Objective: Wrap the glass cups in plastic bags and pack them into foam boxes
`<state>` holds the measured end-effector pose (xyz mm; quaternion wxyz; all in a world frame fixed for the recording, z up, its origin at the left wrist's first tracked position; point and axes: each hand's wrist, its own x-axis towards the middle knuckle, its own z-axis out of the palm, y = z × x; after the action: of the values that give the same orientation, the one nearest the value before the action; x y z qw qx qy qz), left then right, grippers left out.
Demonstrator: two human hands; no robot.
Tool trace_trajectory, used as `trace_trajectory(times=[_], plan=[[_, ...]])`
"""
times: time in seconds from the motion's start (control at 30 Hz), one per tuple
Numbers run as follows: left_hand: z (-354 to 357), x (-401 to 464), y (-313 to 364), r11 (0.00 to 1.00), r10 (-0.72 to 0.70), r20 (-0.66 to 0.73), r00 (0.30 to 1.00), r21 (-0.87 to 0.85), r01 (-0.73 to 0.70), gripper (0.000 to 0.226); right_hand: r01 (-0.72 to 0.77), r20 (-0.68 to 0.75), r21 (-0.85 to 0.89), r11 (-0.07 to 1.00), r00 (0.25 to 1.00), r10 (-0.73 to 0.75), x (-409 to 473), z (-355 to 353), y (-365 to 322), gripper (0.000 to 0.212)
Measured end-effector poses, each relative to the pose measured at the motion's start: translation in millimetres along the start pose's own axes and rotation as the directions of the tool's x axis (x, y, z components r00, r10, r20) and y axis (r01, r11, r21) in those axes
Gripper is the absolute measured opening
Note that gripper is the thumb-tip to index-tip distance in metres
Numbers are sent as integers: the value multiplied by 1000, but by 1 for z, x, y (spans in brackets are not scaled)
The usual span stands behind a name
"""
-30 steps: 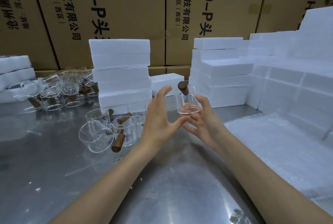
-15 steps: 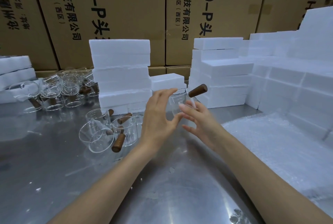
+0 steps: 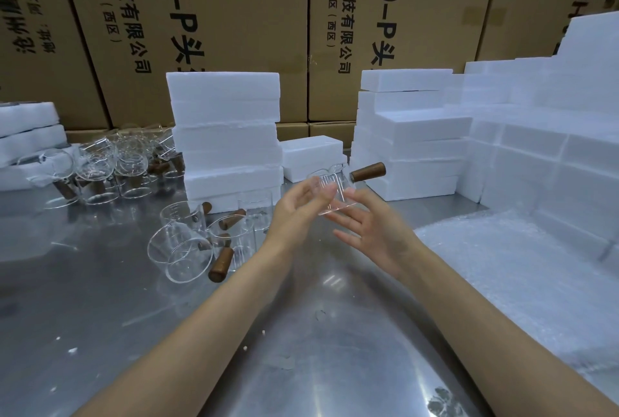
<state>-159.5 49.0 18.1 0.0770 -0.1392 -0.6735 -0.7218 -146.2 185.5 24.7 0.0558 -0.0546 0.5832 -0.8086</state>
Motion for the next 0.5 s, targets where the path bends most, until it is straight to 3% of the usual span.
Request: trace_trajectory(times=[0.1,0.27,0.5], plan=[[-2,2,-4,1000,11,-22,1000,-20,-11,69,29,-69,-20,999,997,-30,2,-2,-1,47],[-6,2,-16,999,29,2,1000,30,-29,77,88,-377,-106,990,918,-122,5,-9,-2,25],[-5,3,-26,970,72,33,997,230,-77,57,9,-468,-212,977,877,-110,13,-16,5,22]])
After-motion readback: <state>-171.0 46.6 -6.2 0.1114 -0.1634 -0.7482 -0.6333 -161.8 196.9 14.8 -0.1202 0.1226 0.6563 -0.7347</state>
